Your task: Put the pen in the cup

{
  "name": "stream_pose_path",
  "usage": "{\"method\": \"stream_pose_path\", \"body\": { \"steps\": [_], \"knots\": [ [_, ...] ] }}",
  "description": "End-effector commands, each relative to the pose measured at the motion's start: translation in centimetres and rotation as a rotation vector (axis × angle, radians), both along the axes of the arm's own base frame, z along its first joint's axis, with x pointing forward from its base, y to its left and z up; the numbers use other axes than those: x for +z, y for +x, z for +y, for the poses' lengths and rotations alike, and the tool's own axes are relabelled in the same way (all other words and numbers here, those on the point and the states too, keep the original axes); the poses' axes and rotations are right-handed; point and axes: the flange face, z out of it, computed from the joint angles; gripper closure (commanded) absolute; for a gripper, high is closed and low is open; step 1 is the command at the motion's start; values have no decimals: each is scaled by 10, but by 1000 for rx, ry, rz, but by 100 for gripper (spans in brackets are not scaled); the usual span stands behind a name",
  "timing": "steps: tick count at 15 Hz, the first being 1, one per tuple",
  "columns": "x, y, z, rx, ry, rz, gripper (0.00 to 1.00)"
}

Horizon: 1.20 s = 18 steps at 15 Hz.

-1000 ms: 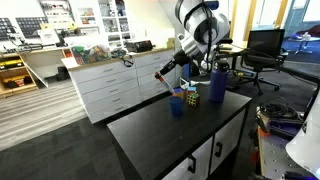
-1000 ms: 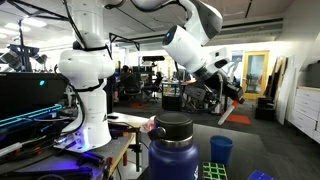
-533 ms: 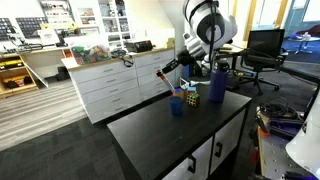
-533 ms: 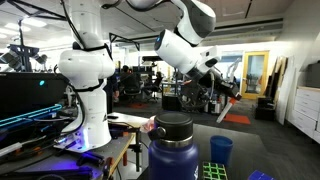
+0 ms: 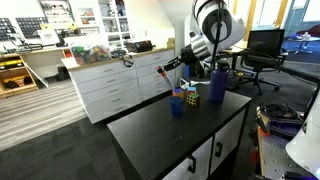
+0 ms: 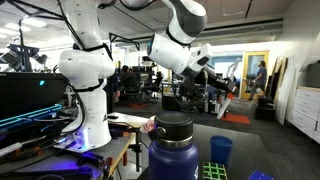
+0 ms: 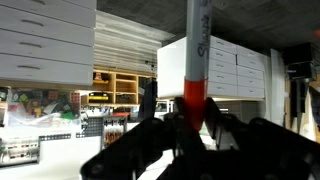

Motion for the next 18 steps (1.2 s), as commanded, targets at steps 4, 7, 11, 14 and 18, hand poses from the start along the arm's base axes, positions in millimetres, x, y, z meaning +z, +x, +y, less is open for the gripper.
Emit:
{"method": "stream_pose_path", "body": {
  "steps": [4, 7, 11, 14, 18],
  "knots": [
    [6, -22, -11, 1, 5, -80, 94],
    [10, -26, -20, 2, -5, -104, 94],
    [16, -31, -32, -15, -1, -143, 94],
    [17, -35, -38, -28, 4, -164, 94],
    [12, -37, -37, -25, 12, -173, 94]
  ]
}}
